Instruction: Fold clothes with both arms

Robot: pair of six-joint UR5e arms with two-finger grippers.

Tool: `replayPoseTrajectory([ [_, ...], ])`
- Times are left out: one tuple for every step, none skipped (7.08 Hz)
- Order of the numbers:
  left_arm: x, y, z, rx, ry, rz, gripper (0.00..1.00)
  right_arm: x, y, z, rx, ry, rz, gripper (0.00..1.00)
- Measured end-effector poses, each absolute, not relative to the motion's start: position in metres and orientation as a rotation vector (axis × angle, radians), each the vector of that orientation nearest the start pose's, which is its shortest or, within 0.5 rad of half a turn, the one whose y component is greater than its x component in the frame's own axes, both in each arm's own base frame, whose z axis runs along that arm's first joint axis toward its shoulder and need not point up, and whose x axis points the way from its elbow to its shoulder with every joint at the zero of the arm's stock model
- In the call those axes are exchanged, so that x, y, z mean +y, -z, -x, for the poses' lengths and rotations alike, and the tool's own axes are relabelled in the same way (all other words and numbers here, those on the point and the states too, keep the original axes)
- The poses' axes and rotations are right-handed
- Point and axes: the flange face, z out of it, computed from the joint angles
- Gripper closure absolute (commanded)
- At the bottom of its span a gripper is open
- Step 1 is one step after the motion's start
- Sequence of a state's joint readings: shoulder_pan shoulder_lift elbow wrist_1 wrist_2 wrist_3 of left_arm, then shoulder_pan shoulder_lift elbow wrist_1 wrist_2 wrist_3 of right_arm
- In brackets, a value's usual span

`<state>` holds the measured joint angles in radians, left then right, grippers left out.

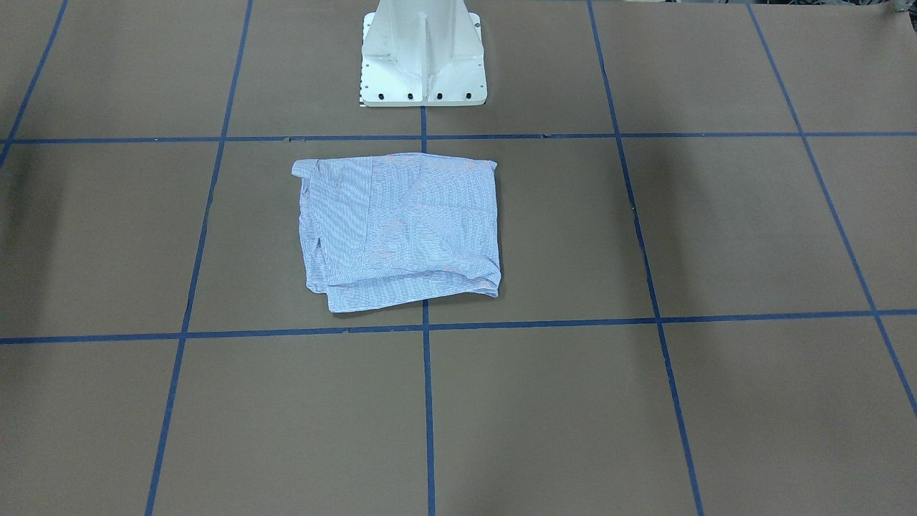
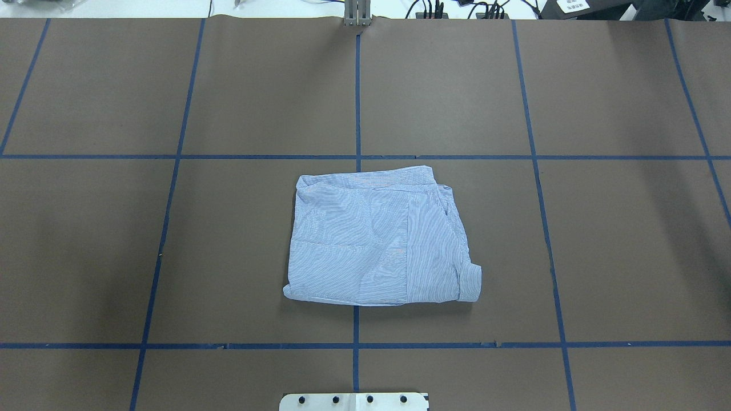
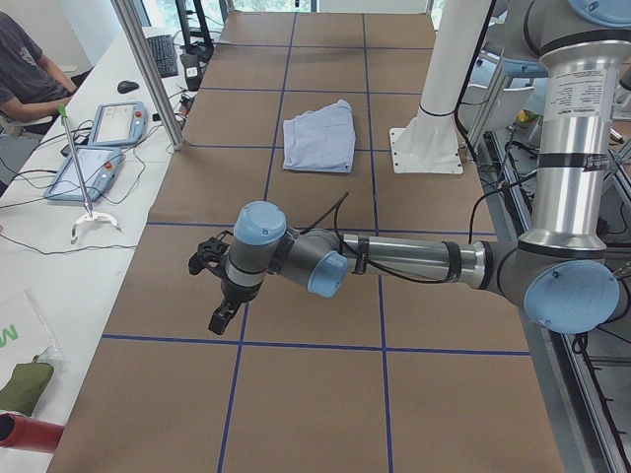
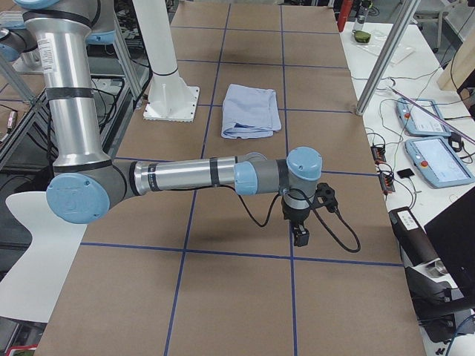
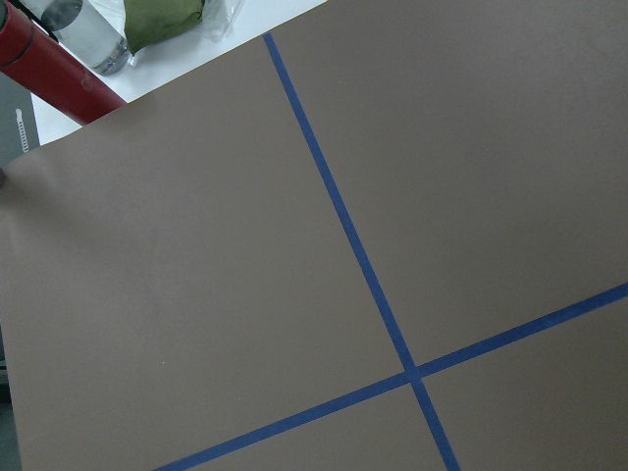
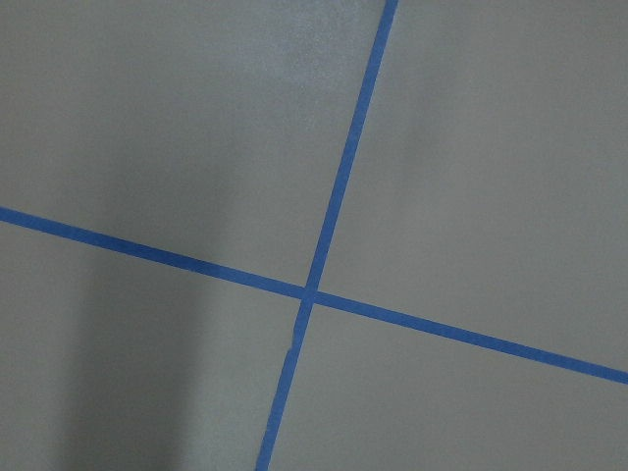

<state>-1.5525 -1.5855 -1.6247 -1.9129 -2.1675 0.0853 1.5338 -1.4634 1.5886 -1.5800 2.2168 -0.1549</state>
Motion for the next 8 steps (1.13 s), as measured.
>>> replayPoseTrajectory([
  [-0.522, -0.595, 0.068, 0.578, -0.206, -0.368, 0.0, -0.545, -0.603, -0.054, -0.642, 0.219, -0.148, 0.0],
  [-0.519, -0.595, 0.067, 0.587, -0.186, -0.295, 0.0, -0.544, -0.603, -0.055, -0.651, 0.215, -0.147, 0.0],
  [-0.514, -0.602, 0.066, 0.601, -0.164, -0.208, 0.0, -0.542, -0.604, -0.057, -0.661, 0.207, -0.141, 0.0],
  [-0.507, -0.612, 0.065, 0.624, -0.158, -0.142, 0.0, -0.538, -0.608, -0.06, -0.691, 0.19, -0.12, 0.0],
  [-0.499, -0.626, 0.062, 0.666, -0.182, -0.103, 0.0, -0.533, -0.611, -0.063, -0.741, 0.165, -0.09, 0.0],
  [-0.493, -0.638, 0.059, 0.708, -0.211, -0.085, 0.0, -0.525, -0.617, -0.067, -0.788, 0.138, -0.068, 0.0],
  [-0.49, -0.646, 0.058, 0.735, -0.226, -0.075, 0.0, -0.514, -0.626, -0.071, -0.824, 0.114, -0.048, 0.0],
  [-0.488, -0.651, 0.058, 0.746, -0.232, -0.07, 0.0, -0.506, -0.635, -0.074, -0.843, 0.099, -0.036, 0.0],
])
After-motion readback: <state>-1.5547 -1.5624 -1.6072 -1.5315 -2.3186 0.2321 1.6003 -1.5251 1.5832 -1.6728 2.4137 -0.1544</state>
